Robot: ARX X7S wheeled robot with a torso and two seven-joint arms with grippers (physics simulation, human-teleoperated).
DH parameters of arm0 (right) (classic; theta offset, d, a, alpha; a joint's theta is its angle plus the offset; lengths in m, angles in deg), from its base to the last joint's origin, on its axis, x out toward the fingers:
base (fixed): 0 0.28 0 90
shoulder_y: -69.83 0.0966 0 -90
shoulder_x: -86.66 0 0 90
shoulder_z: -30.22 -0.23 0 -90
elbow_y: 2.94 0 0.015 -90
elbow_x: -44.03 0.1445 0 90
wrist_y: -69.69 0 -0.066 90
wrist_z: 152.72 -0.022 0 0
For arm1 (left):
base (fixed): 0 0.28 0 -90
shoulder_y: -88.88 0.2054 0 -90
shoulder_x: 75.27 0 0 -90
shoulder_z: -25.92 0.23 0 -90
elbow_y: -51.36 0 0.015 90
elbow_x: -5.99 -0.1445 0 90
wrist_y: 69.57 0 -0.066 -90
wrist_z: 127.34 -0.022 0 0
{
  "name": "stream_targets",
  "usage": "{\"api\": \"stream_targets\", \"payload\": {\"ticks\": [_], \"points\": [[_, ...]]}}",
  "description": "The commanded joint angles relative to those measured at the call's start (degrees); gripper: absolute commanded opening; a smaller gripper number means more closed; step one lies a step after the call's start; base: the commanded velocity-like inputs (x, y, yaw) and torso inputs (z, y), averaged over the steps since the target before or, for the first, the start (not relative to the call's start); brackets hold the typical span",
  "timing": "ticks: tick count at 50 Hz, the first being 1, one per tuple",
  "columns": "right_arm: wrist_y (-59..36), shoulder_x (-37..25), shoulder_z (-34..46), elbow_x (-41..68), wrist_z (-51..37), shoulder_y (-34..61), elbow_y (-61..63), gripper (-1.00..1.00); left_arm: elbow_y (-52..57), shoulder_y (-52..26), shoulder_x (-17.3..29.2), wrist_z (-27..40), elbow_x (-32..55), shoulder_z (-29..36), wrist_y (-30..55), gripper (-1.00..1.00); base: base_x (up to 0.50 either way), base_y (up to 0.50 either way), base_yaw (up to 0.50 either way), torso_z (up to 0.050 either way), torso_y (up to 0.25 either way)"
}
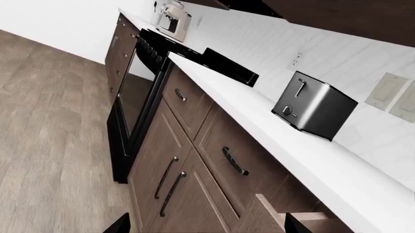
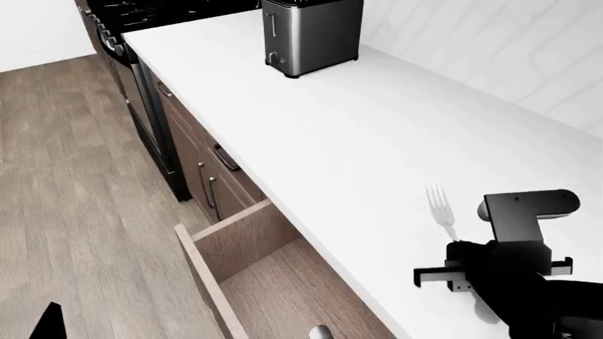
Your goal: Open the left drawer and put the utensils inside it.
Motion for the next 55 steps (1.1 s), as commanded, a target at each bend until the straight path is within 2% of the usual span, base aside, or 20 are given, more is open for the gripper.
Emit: {"api": "stream_targets", "payload": {"ticks": [1,12,20,26,36,55], "points": [[-2.26,-1.74,0.09,8.7,-7.35,3.94,6.64,-1.0,0.17,0.42,0.03,-0.16,0.0,-0.32,-0.22,1.0,0.0,0.0,0.0,0.0,0.0],[-6.21,3.65,6.28,16.42,-15.57,12.25,10.31,-1.0,0.33,0.27,-0.11,-0.28,0.06,-0.41,0.07,1.0,0.0,0.0,0.0,0.0,0.0],[-9.82,16.67,15.91,18.59,-21.48,21.48,6.14,-1.0,0.11,-0.58,-0.74,-0.54,0.01,-0.03,0.87,1.0,0.0,0.0,0.0,0.0,0.0],[-12.12,24.92,19.97,11.49,-15.58,22.87,-0.01,-1.0,-0.3,-0.49,-1.08,-1.17,0.55,-0.07,0.63,1.0,0.0,0.0,0.0,0.0,0.0],[-12.71,33.29,25.16,0.82,-6.12,22.93,-8.29,-1.0,-0.07,-1.5,-1.38,-1.04,0.51,0.06,1.91,1.0,0.0,0.0,0.0,0.0,0.0],[-8.43,40.04,34.73,-17.01,9.34,22.15,-24.0,-1.0,-0.57,-1.62,-1.88,-1.86,1.24,-0.12,2.25,1.0,0.0,0.0,0.0,0.0,0.0]]}}
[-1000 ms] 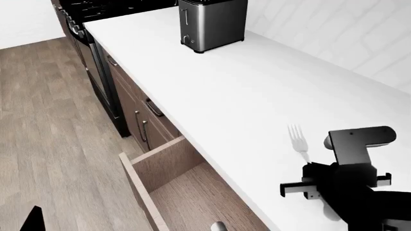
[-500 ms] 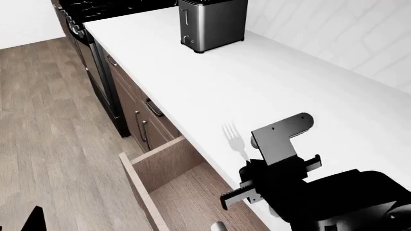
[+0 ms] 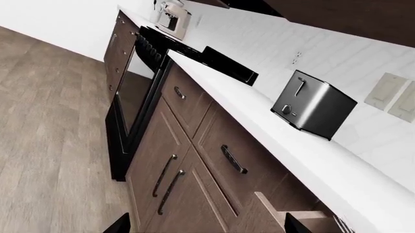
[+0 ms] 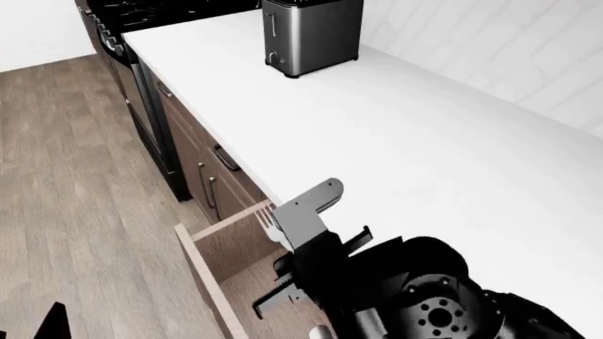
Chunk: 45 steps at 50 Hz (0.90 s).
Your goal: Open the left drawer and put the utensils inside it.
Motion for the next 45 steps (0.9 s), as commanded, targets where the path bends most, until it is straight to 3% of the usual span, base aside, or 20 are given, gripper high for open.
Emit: {"api": "stream_targets", "payload": {"ticks": [1,19,32,33,45], "points": [[2.38,4.65,6.34,-10.54,9.2,-0.24,-9.21,-1.0,-0.26,-0.5,-0.36,-0.31,0.28,0.02,0.68,1.0,0.0,0.0,0.0,0.0,0.0],[4.86,9.69,12.29,-16.71,15.66,-0.94,-18.76,-1.0,-2.15,-2.21,-1.59,-2.51,2.47,0.49,1.75,1.0,0.0,0.0,0.0,0.0,0.0],[6.41,9.35,13.75,-18.64,17.94,-0.28,-18.94,-1.0,-1.89,-1.35,-1.67,-2.91,2.58,-0.15,1.41,1.0,0.0,0.0,0.0,0.0,0.0],[6.81,9.46,13.14,-18.38,17.51,-0.52,-19.41,1.0,-1.93,-1.41,-1.71,-3.02,2.66,-0.13,1.46,1.0,0.0,0.0,0.0,0.0,0.0],[7.67,9.02,13.21,-18.84,17.28,-0.22,-18.15,1.0,-2.41,-1.97,-2.3,-3.7,3.1,-0.07,2.08,1.0,0.0,0.0,0.0,0.0,0.0]]}}
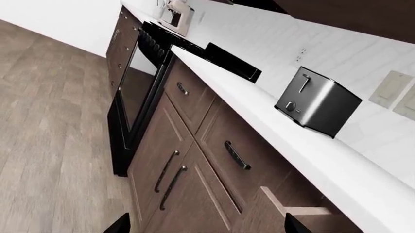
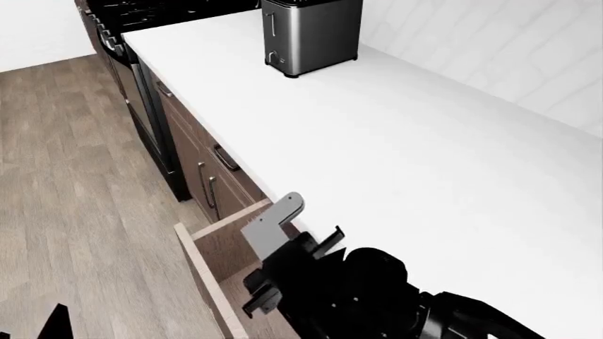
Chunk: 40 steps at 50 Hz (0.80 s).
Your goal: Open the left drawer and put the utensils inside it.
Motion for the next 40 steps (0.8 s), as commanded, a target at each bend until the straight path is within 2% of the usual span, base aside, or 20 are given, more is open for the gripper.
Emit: {"api": "stream_targets", "payload": {"ticks": [1,7,12,15,16,18,40], "points": [[3.28,-0.7,1.07,1.77,9.06,-1.07,-2.91,1.0,-0.5,-0.57,-0.58,-0.68,0.45,0.07,0.62,1.0,0.0,0.0,0.0,0.0,0.0],[2.93,-2.23,-0.3,2.99,6.78,-0.44,1.14,1.0,-0.35,-0.88,-0.75,-0.55,0.25,0.07,1.16,1.0,0.0,0.0,0.0,0.0,0.0],[1.01,-6.3,-6.64,10.25,0.64,2.04,10.37,1.0,-0.57,-0.89,-0.89,-0.8,0.49,0.02,1.28,1.0,0.0,0.0,0.0,0.0,0.0],[0.63,-6.9,-7.82,11.89,-0.52,2.65,11.55,1.0,-0.45,-0.71,-0.85,-0.76,0.43,-0.13,1.27,1.0,0.0,0.0,0.0,0.0,0.0],[0.06,-8.79,-11.14,15.7,-3.45,4.55,14.03,1.0,-0.24,-0.21,-0.71,-0.71,0.3,-0.39,0.92,1.0,0.0,0.0,0.0,0.0,0.0],[-0.33,-9.84,-12.5,17.9,-5.34,4.99,15.75,1.0,-0.57,-0.04,-0.85,-1.22,0.83,-0.48,0.57,1.0,0.0,0.0,0.0,0.0,0.0],[1.31,-14.76,-19.25,25.35,-10.87,7.49,23.05,1.0,0.08,-0.78,-0.97,-0.47,0.15,-0.74,2.16,1.0,0.0,0.0,0.0,0.0,0.0]]}}
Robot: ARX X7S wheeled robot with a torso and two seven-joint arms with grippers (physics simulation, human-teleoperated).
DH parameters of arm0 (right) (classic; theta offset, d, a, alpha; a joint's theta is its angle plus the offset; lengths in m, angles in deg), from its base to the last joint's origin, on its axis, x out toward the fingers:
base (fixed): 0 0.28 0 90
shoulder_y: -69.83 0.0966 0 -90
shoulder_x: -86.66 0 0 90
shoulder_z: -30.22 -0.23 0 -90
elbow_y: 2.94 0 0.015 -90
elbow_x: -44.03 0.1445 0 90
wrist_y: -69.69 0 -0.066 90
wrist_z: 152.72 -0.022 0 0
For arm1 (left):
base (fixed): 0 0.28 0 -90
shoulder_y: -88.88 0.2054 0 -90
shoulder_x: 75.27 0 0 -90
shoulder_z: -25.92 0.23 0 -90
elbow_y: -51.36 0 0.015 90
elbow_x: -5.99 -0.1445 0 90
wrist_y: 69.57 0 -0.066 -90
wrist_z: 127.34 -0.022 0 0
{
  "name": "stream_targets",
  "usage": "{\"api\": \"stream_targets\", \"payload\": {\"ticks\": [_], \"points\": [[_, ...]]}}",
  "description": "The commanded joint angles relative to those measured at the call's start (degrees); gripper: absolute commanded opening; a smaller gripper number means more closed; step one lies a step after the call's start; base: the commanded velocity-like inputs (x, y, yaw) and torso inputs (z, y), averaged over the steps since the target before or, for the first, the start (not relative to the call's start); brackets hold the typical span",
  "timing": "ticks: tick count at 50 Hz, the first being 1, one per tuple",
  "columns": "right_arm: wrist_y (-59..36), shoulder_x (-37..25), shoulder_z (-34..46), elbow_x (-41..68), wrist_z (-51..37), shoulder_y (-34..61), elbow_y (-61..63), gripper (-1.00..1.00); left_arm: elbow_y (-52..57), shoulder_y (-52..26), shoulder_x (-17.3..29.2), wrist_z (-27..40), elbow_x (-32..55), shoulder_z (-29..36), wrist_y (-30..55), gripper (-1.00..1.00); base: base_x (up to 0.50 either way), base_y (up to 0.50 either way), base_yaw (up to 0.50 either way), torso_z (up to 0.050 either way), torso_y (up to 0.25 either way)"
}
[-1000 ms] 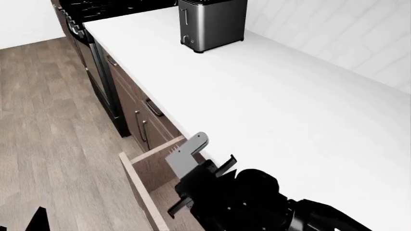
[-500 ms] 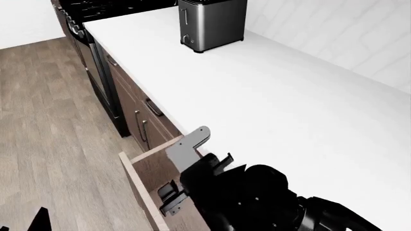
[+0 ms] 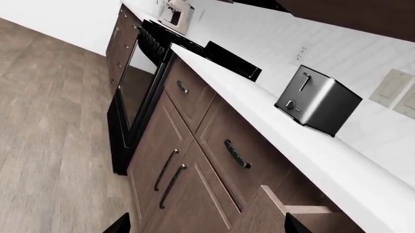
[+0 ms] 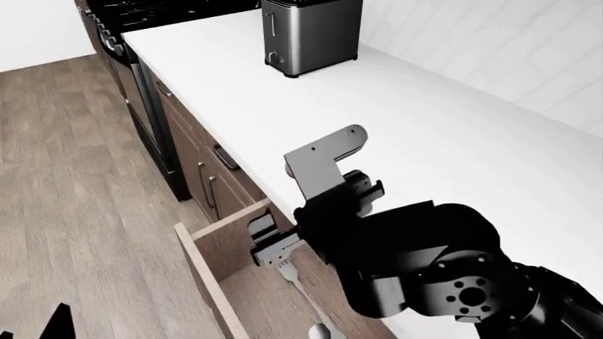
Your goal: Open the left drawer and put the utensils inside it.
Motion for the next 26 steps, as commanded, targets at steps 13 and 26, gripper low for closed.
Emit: {"api": "stream_targets", "payload": {"ticks": [13,26], "points": [[2.52,-6.13,-7.25,6.63,-4.36,1.68,9.45,1.0,0.65,-0.81,-0.39,0.81,-1.14,-0.1,1.72,1.0,0.0,0.0,0.0,0.0,0.0],[2.71,-7.46,-8.78,9.29,-7.27,3.93,12.63,1.0,1.57,0.55,0.04,1.57,-2.02,-1.08,1.2,1.0,0.0,0.0,0.0,0.0,0.0]]}}
